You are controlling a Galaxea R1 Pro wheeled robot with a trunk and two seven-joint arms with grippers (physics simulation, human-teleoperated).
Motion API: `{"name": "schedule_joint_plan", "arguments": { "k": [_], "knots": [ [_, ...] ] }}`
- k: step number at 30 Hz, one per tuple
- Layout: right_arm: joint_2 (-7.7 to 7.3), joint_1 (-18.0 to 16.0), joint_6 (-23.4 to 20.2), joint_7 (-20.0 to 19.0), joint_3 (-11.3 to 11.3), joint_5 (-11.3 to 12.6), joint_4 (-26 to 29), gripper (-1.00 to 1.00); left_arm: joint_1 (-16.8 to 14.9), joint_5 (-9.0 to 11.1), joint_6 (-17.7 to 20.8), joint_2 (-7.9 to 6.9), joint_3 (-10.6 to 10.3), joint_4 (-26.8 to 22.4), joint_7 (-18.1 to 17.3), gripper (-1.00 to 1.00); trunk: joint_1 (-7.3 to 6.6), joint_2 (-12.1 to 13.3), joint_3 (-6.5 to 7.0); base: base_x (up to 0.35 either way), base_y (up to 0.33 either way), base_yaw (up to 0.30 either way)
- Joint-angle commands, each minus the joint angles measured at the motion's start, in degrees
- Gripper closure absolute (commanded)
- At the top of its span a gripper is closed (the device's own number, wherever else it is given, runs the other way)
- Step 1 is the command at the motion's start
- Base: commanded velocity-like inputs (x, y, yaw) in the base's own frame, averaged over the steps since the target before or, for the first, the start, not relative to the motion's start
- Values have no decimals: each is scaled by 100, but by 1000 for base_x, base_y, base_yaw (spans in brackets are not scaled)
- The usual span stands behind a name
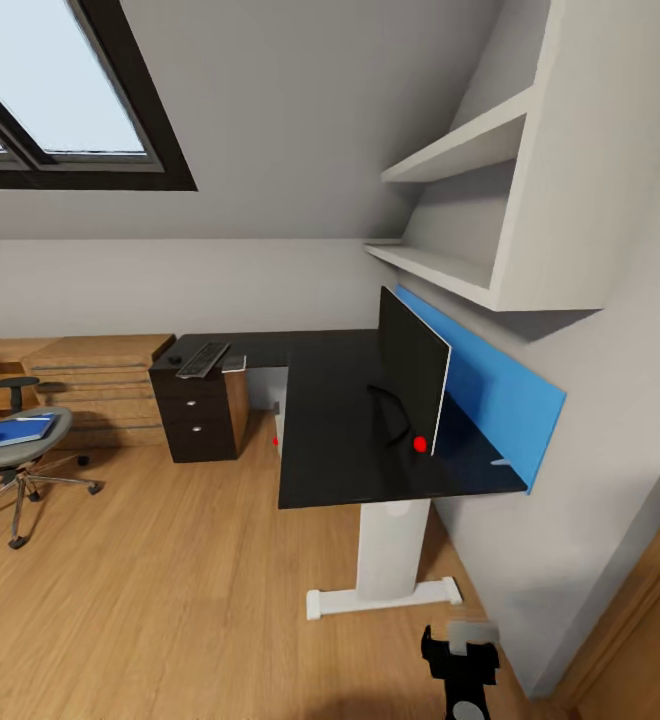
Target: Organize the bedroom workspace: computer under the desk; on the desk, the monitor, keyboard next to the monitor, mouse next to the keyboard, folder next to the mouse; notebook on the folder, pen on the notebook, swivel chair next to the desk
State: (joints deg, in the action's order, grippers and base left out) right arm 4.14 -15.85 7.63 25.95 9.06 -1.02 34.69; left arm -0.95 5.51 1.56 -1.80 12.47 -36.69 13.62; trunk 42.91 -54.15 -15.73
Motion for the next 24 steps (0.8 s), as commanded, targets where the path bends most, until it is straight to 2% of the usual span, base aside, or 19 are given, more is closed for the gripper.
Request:
{"name": "schedule_joint_plan", "arguments": {
  "k": [1, 5, 6, 7, 8, 9, 16, 24],
  "knots": [
    [-1, -6, 53, -100, 11, -13, -237, -100, -1, 56, -124, 1, -24, 80, 21, -100, -21, 35, 11, -3, 0, 0],
    [-1, -6, 348, -289, -14, -11, -841, -100, -1, 56, -383, 29, -38, 260, 23, -100, -109, 195, 83, -1, 0, 0],
    [-1, -6, 773, -332, -19, -9, -1280, -100, -1, 56, -440, 93, -41, 331, 24, -100, -131, 235, 101, 0, 0, 0],
    [-1, -6, 907, -338, -18, -10, -1384, -100, -1, 55, -448, 109, -43, 359, 23, -100, -153, 275, 119, 0, 0, 0],
    [0, -6, 1786, -358, 1, -12, -1946, -100, -1, 49, -474, 177, -64, 723, 23, -100, -175, 316, 137, 0, 0, 0],
    [-4, -6, 1923, -363, -1, -12, -2030, -100, -1, 50, -479, 187, -67, 797, 23, -100, -197, 356, 155, 0, 0, 0],
    [-9, -6, 2062, -441, -8, -12, -2122, -100, -1, 56, -481, 197, -69, 878, 20, -100, -351, 636, 280, 0, 0, 0],
    [-7, -6, 2103, -550, -13, -12, -2145, -100, -1, 64, -494, 198, -62, 891, 18, -100, -351, 636, 280, 0, 0, 0]
  ]
}}
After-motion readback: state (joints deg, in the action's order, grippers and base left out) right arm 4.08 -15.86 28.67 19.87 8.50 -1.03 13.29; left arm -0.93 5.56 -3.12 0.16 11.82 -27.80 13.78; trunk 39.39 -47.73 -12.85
